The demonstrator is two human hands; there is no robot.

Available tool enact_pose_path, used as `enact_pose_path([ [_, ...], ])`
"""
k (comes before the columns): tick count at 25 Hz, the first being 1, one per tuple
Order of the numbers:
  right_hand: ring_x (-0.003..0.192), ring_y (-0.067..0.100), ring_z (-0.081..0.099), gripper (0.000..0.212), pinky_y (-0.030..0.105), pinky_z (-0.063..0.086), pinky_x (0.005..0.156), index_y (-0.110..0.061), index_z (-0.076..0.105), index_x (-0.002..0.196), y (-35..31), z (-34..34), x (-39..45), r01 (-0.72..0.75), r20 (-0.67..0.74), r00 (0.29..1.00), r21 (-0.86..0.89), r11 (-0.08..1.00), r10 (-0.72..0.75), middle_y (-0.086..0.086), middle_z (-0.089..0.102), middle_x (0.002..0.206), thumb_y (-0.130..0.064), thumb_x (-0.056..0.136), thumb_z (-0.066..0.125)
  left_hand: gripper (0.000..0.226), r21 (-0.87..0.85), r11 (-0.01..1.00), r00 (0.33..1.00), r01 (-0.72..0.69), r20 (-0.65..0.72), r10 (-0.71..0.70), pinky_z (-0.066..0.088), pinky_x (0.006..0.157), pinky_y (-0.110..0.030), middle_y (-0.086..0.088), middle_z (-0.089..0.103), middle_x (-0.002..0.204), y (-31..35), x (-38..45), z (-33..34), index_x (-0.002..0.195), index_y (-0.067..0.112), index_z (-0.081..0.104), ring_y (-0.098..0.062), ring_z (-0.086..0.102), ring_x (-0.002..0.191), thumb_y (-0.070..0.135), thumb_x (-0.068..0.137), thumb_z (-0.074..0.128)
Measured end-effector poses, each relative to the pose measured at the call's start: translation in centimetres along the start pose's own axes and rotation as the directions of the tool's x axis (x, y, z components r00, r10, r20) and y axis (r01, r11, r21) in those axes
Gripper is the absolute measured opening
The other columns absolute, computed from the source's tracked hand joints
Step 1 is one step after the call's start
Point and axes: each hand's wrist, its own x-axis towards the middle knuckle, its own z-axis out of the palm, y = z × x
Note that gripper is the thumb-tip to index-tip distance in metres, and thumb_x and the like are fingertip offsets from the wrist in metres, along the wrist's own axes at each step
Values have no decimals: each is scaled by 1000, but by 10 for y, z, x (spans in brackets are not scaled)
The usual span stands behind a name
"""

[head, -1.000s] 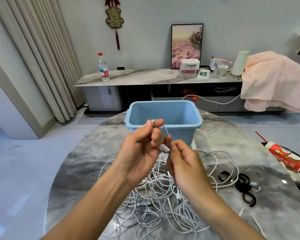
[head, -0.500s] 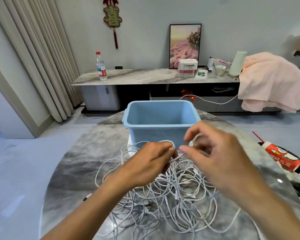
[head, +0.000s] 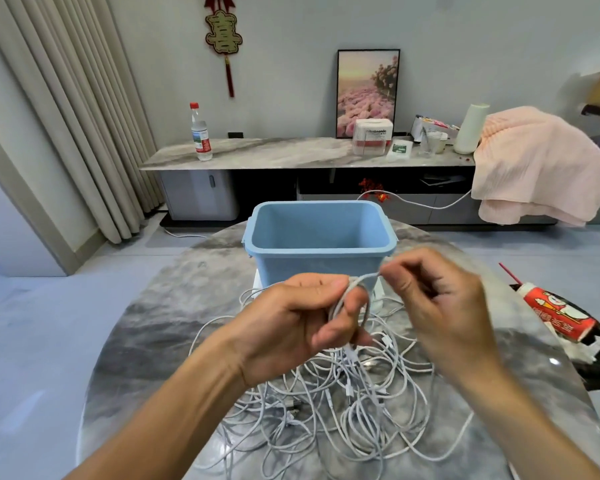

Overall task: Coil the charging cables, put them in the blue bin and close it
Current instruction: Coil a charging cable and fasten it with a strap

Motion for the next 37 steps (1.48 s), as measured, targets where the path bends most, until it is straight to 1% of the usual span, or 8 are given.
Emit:
enact_pose_path([
  [5,41,5,28,24,18,24,39,-34,63,91,-23,56,-23,-478,202,878,423,770,434,-1,40,56,-24,103,45,25,-304,902,947,-308,-187,260,39,92,-30,-2,57,72,5,1,-2,106,2,61,-11,51,63,9,98,38],
  [9,37,7,30,24,21,24,37,-28,63,98,-37,68,-41,-748,475,641,211,629,602,-1,52,58,-20,105,40,24,190,910,757,-369,-506,413,54,78,-28,-2,67,76,1,6,-20,111,3,58,-12,61,67,11,95,43],
  [12,50,7,43,20,28,35,53,-20,60,87,-38,51,-36,-291,477,781,-293,911,403,-5,55,59,-32,100,50,21,770,637,815,-9,-363,451,49,72,-27,-3,65,75,-5,-1,-39,105,4,60,-14,59,71,15,102,42],
  [15,57,6,54,17,30,45,55,-29,67,86,-31,14,-12,144,366,929,-493,858,54,-13,66,67,-44,91,58,22,833,542,937,109,-268,223,43,65,-36,-4,54,70,-13,-3,-28,85,10,56,-16,50,66,22,98,41],
  [20,55,3,54,30,21,42,52,-21,71,76,-10,-16,11,211,207,965,-246,946,-161,-11,65,65,-51,76,73,29,627,778,981,33,-167,93,33,63,-35,-7,40,55,-6,3,-3,87,4,61,-19,35,55,20,96,38],
  [28,39,5,40,21,16,32,38,-22,72,73,3,8,6,-463,276,886,494,736,373,-3,50,49,-43,76,71,28,-59,994,993,-92,-83,87,44,87,-33,2,39,51,-5,3,7,93,2,60,-14,34,52,15,97,35],
  [32,37,9,33,26,20,28,39,-19,74,85,0,47,-18,-683,397,729,376,626,557,1,45,52,-24,99,52,35,-277,888,892,-366,-376,251,38,100,-31,-2,48,64,2,5,-1,108,-5,65,-14,45,58,11,95,37],
  [37,48,3,39,21,24,31,50,-18,61,92,-18,63,-35,-578,536,687,-5,816,491,-12,47,52,-29,103,46,22,544,820,741,-179,-474,476,48,83,-27,-6,72,83,-5,3,-29,113,6,60,-16,64,76,12,98,45],
])
